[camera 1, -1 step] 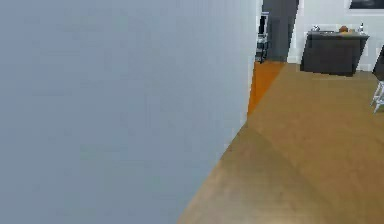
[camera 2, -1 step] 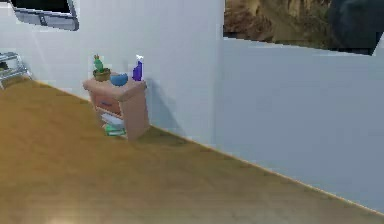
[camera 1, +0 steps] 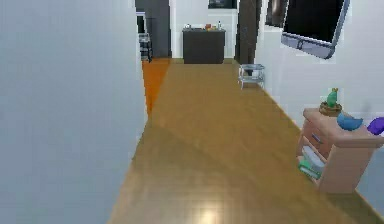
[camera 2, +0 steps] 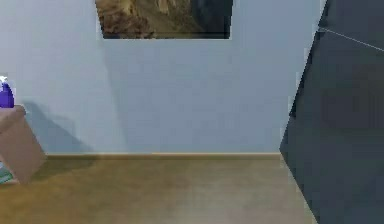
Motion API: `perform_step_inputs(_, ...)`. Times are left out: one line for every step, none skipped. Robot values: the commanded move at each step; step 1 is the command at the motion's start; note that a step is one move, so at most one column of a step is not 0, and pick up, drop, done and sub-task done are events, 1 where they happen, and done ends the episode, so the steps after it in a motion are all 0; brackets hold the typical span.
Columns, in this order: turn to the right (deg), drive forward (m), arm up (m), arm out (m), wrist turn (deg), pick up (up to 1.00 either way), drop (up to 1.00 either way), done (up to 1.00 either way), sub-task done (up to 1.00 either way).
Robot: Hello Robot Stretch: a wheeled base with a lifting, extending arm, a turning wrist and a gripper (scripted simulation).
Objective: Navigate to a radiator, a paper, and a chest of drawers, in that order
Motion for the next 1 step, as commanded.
perform_step_inputs(0.0, 1.00, 0.00, 0.00, 0.0, 0.00, 0.00, 0.00, 0.00)
